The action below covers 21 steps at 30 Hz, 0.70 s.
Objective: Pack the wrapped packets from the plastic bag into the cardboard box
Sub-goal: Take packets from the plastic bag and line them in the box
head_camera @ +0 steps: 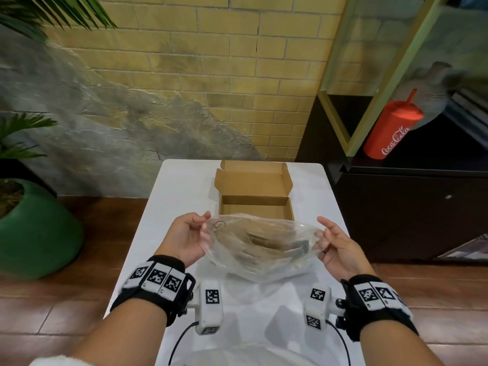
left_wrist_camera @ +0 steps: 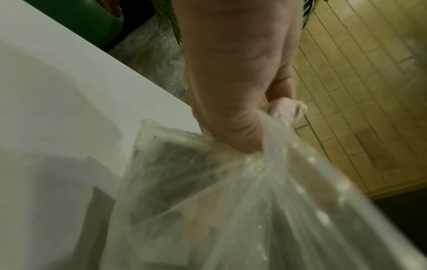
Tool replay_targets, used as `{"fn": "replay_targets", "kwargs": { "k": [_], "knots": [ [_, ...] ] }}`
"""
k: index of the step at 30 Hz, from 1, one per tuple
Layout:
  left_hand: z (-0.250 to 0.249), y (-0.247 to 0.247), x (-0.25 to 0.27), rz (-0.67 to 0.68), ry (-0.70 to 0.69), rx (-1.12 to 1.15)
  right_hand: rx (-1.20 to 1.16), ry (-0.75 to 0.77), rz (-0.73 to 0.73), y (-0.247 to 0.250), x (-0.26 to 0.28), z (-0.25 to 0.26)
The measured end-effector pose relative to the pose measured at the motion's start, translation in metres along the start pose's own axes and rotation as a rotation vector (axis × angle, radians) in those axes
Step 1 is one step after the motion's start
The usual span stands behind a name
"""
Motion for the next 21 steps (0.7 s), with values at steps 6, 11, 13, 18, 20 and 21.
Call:
{"fn": "replay_targets", "kwargs": {
  "k": [6, 11, 13, 18, 20, 21],
  "knots": [
    [0.003, 0.031, -0.012, -0.155, -0.028, -0.203, 0.253, -0.088, -0.161, 0.014, -0.003, -0.015],
    [0.002, 0.04, -0.014, -0.246, -0.076, -0.593, 0.395, -0.128, -0.34, 0.023, -0.009, -0.021],
    [0.001, 0.043, -0.014, -0.27, -0.051, -0.684, 0.454, -0.164, -0.358, 0.02, -0.01, -0.021],
    [0.002, 0.044, -0.016, -0.258, 0.093, -0.69, 0.434, -0.17, -0.311, 0.012, -0.01, -0.017],
    [0.001, 0.045, -0.017, -0.246, 0.128, -0.6, 0.346, -0.151, -0.296, 0.013, -0.01, -0.015],
    [0.001, 0.045, -0.019, -0.235, 0.13, -0.512, 0.296, -0.139, -0.27, 0.012, -0.01, -0.014]
  ]
}}
Point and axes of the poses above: each hand's wrist, its own x-axis away from the middle knuckle, its own y-axis out of the back of the hand, z = x × y, the point moved 6 cm from there along -x, towards the middle knuckle, and after that the axes turned 5 degrees about -y, right-handed, at the moved point
